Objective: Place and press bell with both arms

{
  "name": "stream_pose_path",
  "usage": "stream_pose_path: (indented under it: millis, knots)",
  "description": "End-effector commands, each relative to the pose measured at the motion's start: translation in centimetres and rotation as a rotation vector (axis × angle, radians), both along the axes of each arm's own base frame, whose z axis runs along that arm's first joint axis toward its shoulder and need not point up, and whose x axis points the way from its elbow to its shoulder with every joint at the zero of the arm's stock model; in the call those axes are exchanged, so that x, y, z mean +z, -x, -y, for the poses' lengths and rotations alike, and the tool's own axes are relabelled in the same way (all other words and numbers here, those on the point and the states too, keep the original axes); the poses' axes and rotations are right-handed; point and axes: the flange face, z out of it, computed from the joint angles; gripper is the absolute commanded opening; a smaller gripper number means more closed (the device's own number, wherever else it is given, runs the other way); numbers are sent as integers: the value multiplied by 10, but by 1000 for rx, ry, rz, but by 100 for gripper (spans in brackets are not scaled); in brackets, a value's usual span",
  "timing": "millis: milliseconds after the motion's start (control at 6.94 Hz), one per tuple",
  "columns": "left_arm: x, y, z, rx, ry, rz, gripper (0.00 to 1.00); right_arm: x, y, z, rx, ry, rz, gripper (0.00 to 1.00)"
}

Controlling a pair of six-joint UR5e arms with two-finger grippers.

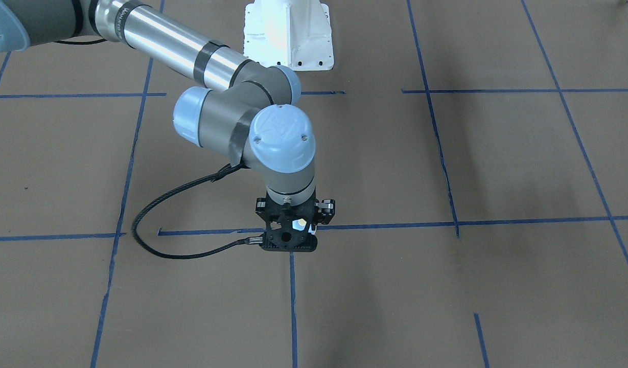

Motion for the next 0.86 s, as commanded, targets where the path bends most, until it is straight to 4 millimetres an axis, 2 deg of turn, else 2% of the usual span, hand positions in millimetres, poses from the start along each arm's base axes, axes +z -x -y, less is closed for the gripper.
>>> stream_pose_path:
  millis: [0,144,288,432,576,720]
  knots:
    - [-2,0,4,0,-10,1,100,94,-128,7,-116,-69,-75,100]
    - [-4,0,7,0,-15,1,100,136,-192,-10,-171,-133,-105,100]
    - [4,0,7,7,-6,2,100,174,-254,-25,-236,-196,-136,100]
    - [8,-2,9,11,-8,6,100,206,-309,-44,-280,-247,-155,100]
    - [9,-4,35,11,2,12,100,233,-348,-70,-311,-246,-148,100]
    - [21,-9,65,18,23,13,100,274,-399,-99,-334,-245,-141,100]
